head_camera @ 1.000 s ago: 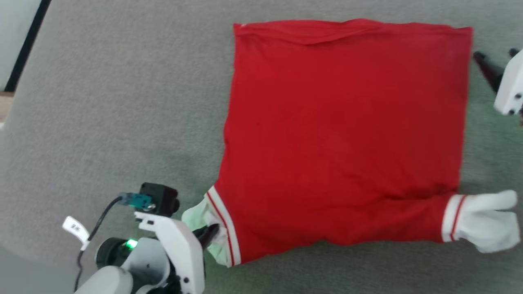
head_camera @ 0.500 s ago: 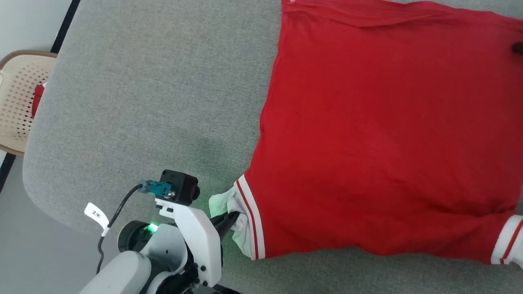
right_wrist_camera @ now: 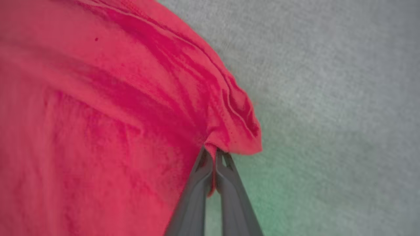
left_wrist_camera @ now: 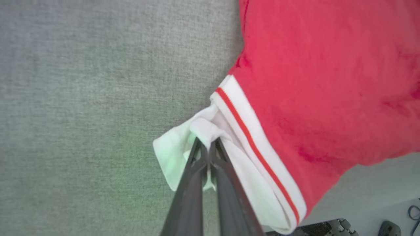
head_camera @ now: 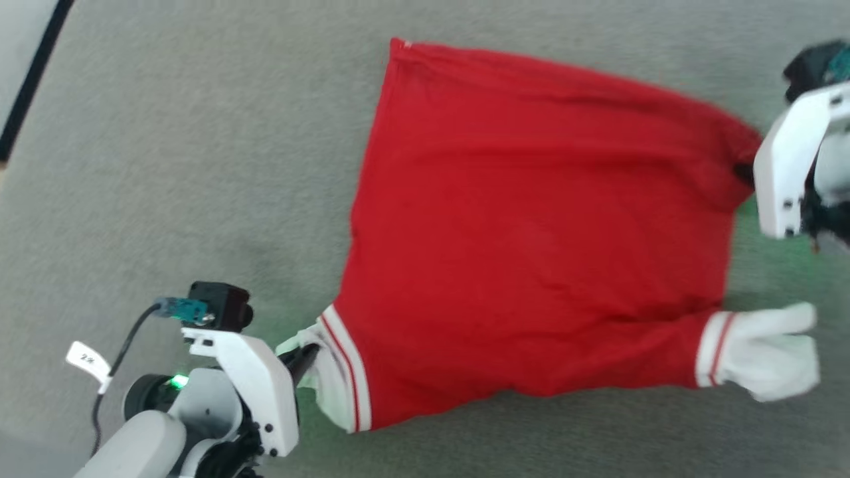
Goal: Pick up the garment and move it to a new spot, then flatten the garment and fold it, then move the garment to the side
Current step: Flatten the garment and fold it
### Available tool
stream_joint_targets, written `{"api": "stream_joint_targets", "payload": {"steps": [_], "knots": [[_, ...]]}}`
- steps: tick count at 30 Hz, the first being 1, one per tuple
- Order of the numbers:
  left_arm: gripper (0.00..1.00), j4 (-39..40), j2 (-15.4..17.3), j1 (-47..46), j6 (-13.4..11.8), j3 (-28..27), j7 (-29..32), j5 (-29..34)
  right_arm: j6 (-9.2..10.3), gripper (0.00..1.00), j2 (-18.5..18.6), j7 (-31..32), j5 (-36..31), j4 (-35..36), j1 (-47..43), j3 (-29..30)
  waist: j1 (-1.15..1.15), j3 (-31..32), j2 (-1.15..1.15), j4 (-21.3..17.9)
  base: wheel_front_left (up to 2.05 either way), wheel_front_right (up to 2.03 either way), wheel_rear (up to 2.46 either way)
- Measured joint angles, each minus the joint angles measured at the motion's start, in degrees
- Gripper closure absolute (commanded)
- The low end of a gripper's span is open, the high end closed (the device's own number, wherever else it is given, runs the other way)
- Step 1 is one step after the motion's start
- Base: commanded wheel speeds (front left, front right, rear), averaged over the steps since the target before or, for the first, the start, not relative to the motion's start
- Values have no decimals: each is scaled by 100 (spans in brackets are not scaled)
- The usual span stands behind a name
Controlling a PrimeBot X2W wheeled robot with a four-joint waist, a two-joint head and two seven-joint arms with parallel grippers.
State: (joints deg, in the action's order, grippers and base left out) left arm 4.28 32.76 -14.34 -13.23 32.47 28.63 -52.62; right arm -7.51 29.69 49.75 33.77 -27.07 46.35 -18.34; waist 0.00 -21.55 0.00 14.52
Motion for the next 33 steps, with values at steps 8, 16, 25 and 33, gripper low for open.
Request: {"api": "stream_joint_targets", "payload": {"steps": [8, 16, 25, 33], "knots": [[100, 93, 213, 168, -97, -175, -15, -77, 0, 100, 401, 334, 671, 1891, -1481, 175, 0, 313, 0, -556, 0, 0, 0], [100, 224, 300, 192, -147, -204, 20, -90, 0, 100, 121, 781, 549, 3655, -3514, 1176, 0, 473, 0, -905, 0, 0, 0], [100, 158, 208, 175, -97, -205, -68, -113, 0, 0, -739, -58, -156, 3408, -4351, 1492, 0, 396, 0, -882, 0, 0, 0], [100, 75, 155, 170, -62, -260, -244, -127, 0, 0, -866, -464, -94, 4007, -4481, 1833, 0, 412, 0, -890, 0, 0, 0]]}}
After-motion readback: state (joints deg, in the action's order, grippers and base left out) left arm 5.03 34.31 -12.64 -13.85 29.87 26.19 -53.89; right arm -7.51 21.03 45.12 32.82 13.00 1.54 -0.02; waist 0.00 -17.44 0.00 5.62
